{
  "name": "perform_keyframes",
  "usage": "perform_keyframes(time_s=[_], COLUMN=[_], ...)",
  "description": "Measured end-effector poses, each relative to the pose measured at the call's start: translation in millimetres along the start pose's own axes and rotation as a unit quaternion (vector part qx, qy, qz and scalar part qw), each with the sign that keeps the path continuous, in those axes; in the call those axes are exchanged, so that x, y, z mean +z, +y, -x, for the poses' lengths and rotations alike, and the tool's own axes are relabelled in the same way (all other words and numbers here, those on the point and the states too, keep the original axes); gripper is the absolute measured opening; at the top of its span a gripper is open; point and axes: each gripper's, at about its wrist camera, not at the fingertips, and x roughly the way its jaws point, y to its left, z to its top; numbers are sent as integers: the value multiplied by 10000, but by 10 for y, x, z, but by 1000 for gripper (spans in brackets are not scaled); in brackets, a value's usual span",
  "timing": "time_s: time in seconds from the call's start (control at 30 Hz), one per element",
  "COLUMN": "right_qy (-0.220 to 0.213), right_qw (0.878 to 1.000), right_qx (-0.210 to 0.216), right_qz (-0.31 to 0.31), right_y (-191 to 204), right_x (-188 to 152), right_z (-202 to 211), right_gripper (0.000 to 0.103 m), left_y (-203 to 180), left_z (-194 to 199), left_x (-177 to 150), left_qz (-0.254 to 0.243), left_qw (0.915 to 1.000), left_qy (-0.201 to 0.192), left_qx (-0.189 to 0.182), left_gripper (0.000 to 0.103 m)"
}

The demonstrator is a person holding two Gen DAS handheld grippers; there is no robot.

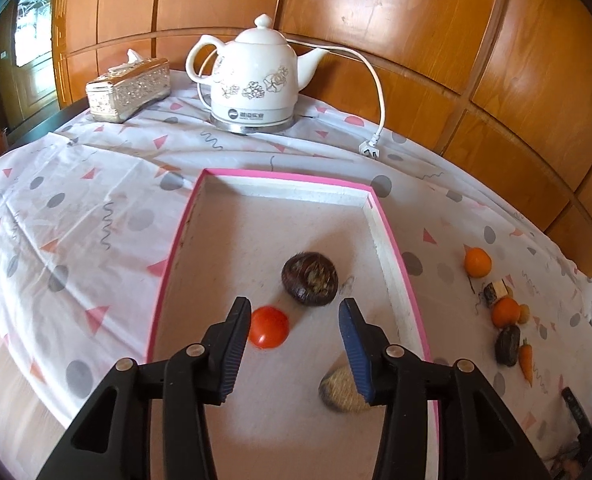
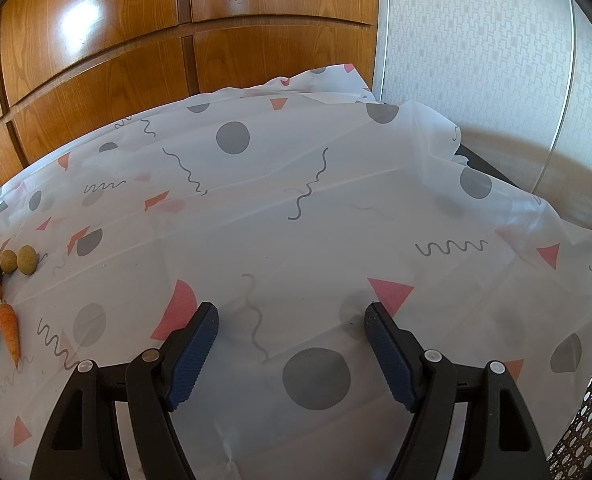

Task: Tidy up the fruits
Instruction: 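Carry the dark tea cake with the left gripper into the tray and release, then reach the right gripper toward the carrot among the produce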

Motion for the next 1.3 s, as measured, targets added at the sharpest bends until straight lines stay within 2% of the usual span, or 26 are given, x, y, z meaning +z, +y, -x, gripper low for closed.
perform_keyframes(time_s=[0.57,0.87,1.1,1.17,1.3], right_qy=[56,80,276,335,96], right_qw=[10000,9999,9995,9994,9986], right_qx=[-22,-76,-135,-1,442], right_qz=[44,98,47,68,262], right_y=[6,18,34,66,258], right_x=[0,-1,51,71,131], right_z=[-7,-9,-4,33,260], right_gripper=[77,77,77,73,73], left_y=[548,678,794,820,843], left_z=[365,405,408,413,401], left_x=[-358,-472,-515,-536,-548], left_qz=[535,635,835,864,921], left_qw=[9976,9970,9955,9952,9948], left_qy=[-100,-36,-2,10,35], left_qx=[430,449,454,460,437], left_gripper=[47,47,47,47,47])
